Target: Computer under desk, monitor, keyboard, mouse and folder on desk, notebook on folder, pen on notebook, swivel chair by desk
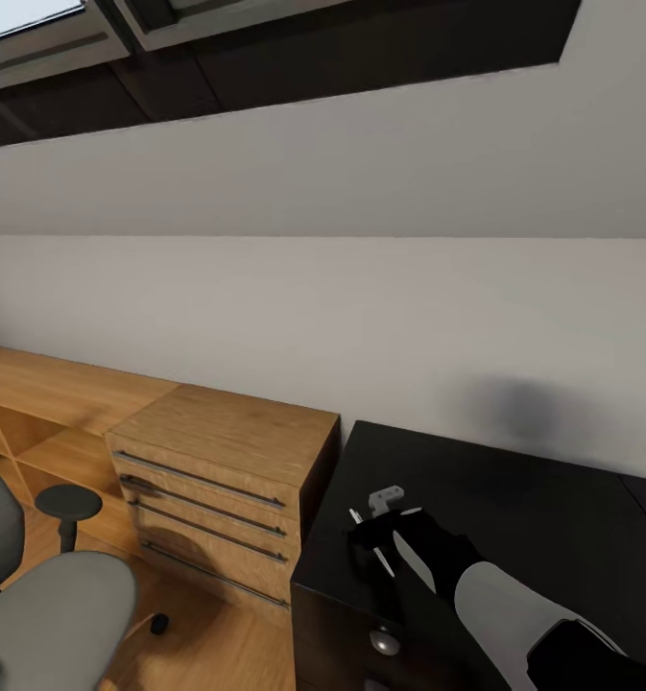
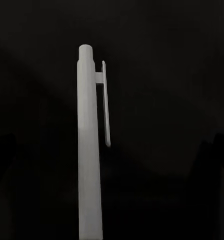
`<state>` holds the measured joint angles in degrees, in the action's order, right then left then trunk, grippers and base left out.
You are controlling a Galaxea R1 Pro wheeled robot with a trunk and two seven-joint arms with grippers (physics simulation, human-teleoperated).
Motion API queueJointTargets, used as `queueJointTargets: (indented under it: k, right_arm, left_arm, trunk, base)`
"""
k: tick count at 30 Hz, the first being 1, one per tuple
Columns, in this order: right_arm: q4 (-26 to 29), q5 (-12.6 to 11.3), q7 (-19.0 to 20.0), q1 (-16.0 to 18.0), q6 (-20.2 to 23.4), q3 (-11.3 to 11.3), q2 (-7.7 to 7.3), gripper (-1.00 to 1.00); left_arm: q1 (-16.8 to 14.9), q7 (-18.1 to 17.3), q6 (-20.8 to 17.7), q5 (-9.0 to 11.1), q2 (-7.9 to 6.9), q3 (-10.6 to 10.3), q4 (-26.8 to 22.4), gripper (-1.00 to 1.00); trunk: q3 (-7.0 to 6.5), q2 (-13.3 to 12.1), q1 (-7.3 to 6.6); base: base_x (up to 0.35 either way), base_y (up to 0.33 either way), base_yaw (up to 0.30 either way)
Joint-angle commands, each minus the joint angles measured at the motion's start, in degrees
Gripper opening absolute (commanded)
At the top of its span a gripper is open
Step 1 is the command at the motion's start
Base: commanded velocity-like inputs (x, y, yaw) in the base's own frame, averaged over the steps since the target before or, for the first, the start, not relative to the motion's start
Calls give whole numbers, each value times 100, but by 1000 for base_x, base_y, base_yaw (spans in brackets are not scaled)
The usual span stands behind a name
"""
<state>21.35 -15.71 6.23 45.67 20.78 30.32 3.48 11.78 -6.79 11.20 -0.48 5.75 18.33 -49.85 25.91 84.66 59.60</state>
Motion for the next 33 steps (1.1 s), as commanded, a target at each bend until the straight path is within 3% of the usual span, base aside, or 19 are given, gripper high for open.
queueJointTargets:
  k: [1, 13, 20, 33]
  right_arm:
    - [-359, -29, -17, 3, 33, 35, -3, -100]
    - [-359, -28, -25, 3, 105, 44, 47, -100]
    - [-227, -36, -22, 3, 677, 44, 56, -100]
    - [-150, -149, -35, 3, 934, 42, 56, -100]
  left_arm:
    - [-1, -50, 5, -5, 7, 30, -7, 100]
    - [-1, -50, 5, -7, 5, 30, -7, 100]
    - [-1, -50, 5, -9, 6, 30, -7, 100]
    - [-1, -50, 5, -11, 5, 30, -7, 100]
  trunk:
    - [6, 2, 1]
    - [6, 2, 1]
    - [6, 2, 1]
    - [6, 2, 1]
  base:
    - [0, 0, 0]
    - [0, 0, 0]
    - [0, 0, 0]
    - [0, 0, 0]
